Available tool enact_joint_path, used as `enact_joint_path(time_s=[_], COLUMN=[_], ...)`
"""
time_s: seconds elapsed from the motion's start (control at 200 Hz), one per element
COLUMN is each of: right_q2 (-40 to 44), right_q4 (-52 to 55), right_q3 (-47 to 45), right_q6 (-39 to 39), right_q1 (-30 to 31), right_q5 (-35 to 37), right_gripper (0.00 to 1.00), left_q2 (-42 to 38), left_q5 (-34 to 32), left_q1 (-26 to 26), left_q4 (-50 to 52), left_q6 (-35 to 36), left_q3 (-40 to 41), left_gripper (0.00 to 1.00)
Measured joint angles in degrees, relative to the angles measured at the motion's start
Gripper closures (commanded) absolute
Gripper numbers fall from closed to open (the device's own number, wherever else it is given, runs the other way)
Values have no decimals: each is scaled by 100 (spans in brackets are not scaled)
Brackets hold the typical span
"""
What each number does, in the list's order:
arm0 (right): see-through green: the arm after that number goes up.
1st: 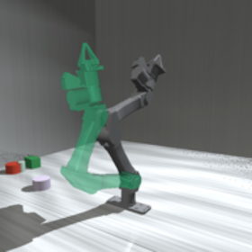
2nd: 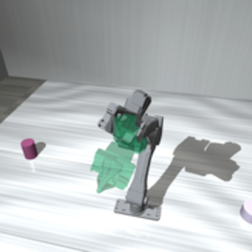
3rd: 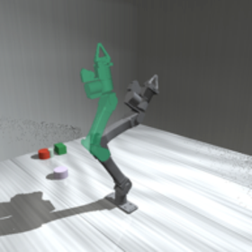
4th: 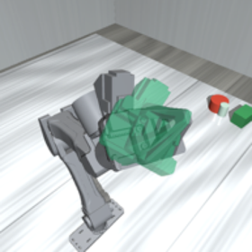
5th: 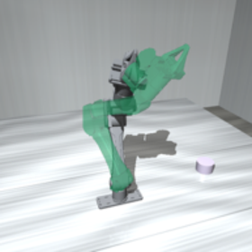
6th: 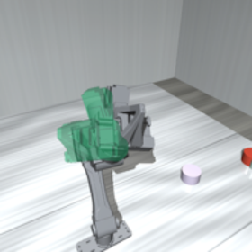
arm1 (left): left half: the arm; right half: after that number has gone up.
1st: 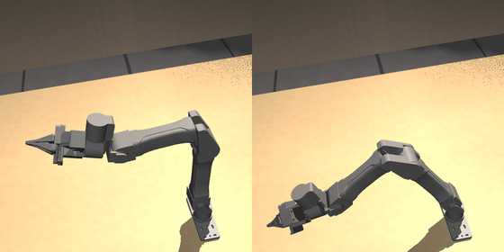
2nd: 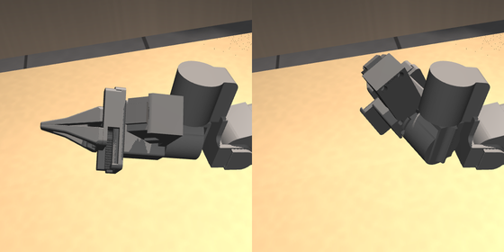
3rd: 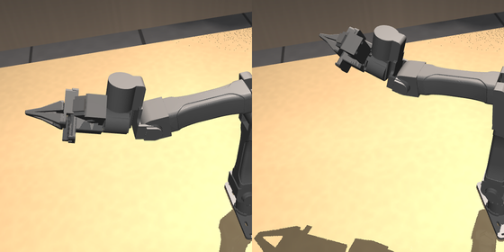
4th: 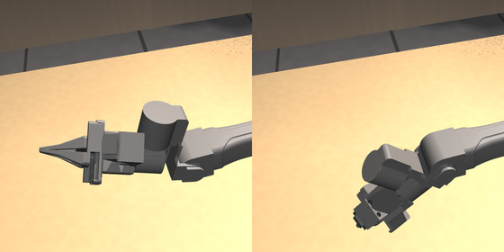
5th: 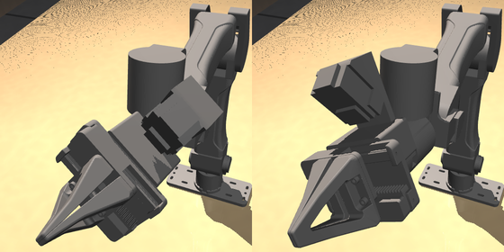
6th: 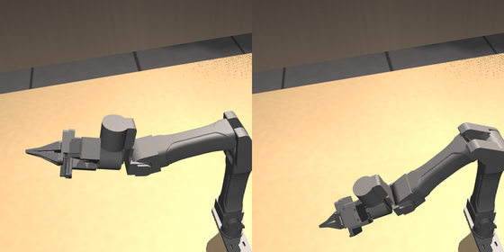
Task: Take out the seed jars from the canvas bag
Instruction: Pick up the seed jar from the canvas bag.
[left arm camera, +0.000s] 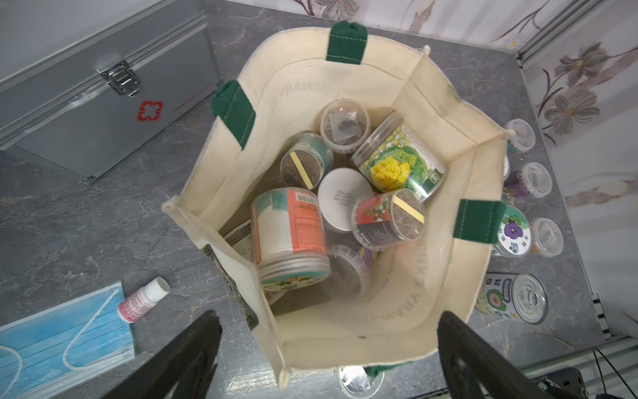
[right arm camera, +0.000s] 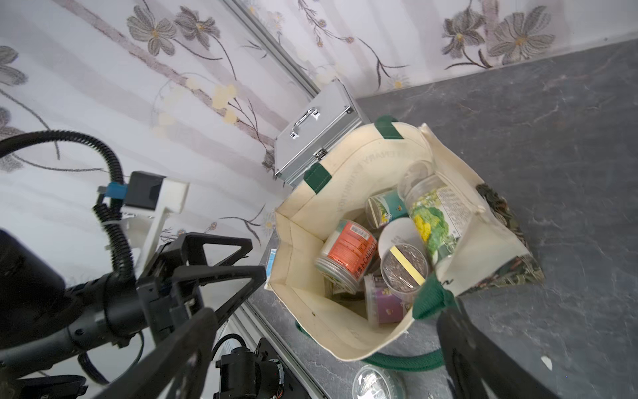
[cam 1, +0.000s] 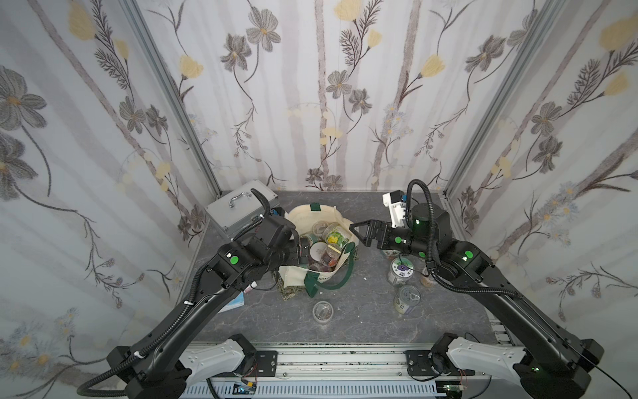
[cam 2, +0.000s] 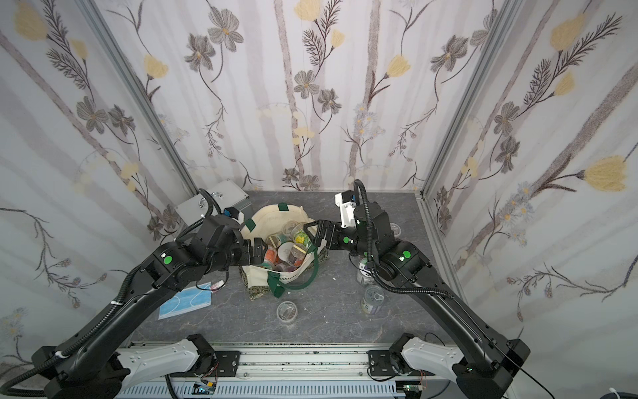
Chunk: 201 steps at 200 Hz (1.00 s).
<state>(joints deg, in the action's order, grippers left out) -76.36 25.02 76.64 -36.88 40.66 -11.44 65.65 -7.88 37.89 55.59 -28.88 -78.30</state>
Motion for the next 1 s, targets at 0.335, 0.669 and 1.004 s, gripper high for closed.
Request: enact_joint_path(time_s=[0.335,0.669,1.004], right_q2=[-2710,-4559,-5270], right_q4=[1226,2844,3143], right_q3=[3084,5075,5302], right_q6=[1427,2203,2465], right_q1=[522,671,546], right_q5=[911,1757,1840], right_gripper=[20,22,22], left_q2=[726,1613,1421], left_q5=[890,957,1115], left_q1=[-1451,-1797,-1808], left_q4=[-221,-398,-621], left_q6=[531,940,955], left_q3=[-260,-651,-55], left_gripper=[0,2,2])
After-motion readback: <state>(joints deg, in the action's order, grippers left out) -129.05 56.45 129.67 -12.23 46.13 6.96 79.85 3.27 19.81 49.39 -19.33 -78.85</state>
